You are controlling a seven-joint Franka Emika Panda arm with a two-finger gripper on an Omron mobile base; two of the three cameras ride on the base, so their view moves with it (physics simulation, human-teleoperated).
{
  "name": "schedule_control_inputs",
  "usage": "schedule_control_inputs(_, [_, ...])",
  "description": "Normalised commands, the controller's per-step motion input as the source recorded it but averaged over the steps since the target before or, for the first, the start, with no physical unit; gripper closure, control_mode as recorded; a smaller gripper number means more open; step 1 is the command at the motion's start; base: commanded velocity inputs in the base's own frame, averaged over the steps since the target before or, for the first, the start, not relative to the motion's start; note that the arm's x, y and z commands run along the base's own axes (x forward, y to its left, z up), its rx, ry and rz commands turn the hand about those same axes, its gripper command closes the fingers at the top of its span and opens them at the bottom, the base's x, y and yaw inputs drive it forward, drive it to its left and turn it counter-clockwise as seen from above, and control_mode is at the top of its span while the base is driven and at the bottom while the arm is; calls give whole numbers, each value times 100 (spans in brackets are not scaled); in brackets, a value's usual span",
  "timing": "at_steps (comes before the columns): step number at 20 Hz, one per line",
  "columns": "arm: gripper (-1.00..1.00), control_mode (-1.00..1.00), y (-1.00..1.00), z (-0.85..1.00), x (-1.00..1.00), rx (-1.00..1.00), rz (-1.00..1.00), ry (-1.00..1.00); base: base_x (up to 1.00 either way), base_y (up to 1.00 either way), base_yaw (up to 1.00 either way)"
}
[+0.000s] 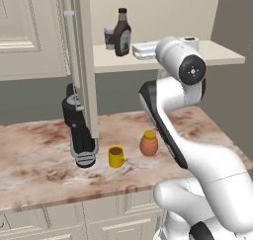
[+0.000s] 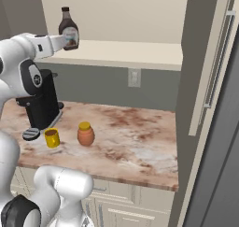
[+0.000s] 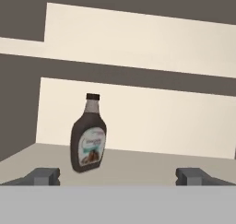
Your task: Pick the syrup bottle and honey bottle from the cabinet and place them next to the mug.
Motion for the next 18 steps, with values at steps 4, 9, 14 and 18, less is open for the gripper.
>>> schedule_control_inputs(4, [-100, -100, 0, 0, 25, 0, 0, 0, 0, 0, 0])
schedule_control_inputs(9, [-100, -100, -1, 0, 35, 0, 0, 0, 0, 0, 0])
schedule_control_inputs(14, [-100, -100, 0, -4, 35, 0, 0, 0, 0, 0, 0])
schedule_control_inputs(18, [-100, -100, 6, -1, 51, 1, 5, 0, 0, 0, 0])
